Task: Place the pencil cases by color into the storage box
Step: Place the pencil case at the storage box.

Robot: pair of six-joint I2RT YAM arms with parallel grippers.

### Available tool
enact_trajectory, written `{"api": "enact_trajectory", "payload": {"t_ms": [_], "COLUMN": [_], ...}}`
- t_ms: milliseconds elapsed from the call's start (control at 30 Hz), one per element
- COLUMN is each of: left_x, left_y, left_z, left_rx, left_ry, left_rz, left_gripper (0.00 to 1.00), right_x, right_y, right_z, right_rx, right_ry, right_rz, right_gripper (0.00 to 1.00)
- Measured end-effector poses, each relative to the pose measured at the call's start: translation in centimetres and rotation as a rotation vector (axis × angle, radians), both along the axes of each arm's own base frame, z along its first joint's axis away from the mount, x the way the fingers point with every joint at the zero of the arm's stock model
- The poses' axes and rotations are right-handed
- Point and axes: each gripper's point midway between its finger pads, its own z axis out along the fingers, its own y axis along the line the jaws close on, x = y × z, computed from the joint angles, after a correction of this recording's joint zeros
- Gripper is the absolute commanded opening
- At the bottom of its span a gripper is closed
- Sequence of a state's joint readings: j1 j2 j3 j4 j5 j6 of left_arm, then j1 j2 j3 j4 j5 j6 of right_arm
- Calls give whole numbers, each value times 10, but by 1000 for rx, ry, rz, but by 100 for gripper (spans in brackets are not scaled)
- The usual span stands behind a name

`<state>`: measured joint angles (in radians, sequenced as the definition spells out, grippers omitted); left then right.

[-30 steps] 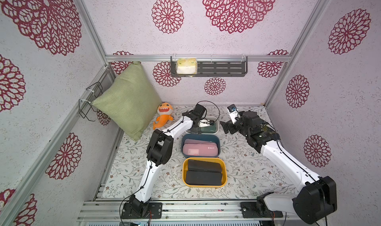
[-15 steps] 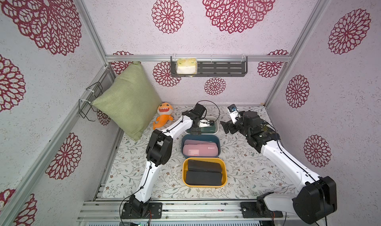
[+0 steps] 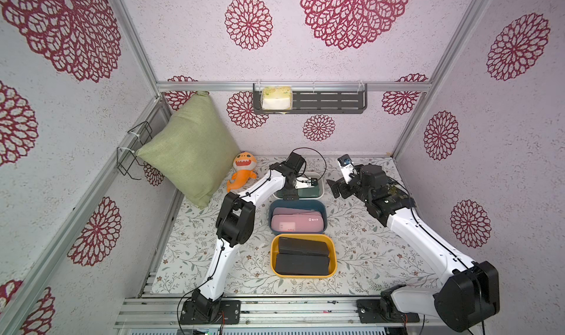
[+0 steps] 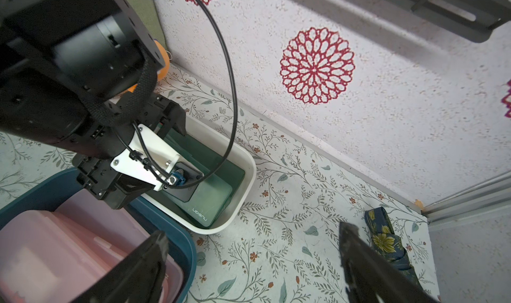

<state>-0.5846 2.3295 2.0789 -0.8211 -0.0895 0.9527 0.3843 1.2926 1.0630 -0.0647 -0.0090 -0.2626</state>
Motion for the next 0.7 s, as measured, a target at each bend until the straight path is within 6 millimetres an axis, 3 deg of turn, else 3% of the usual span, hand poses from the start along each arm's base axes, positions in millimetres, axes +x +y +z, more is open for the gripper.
{"api": "enact_trajectory", "payload": {"t_ms": [500, 700], "left_x": [-27, -22], "left_y": [-10, -11], "left_z": [34, 68], "left_rx": [-79, -196], "left_ry": [74, 50], "left_rz": [-11, 51], "left_gripper": [98, 98], "right_x": [1, 1], "right_y": [-2, -9], "right_z": [0, -10], "right_rx": [2, 0], "right_ry": [-1, 6], "right_rz": [-3, -19], "right_gripper": [99, 99]}}
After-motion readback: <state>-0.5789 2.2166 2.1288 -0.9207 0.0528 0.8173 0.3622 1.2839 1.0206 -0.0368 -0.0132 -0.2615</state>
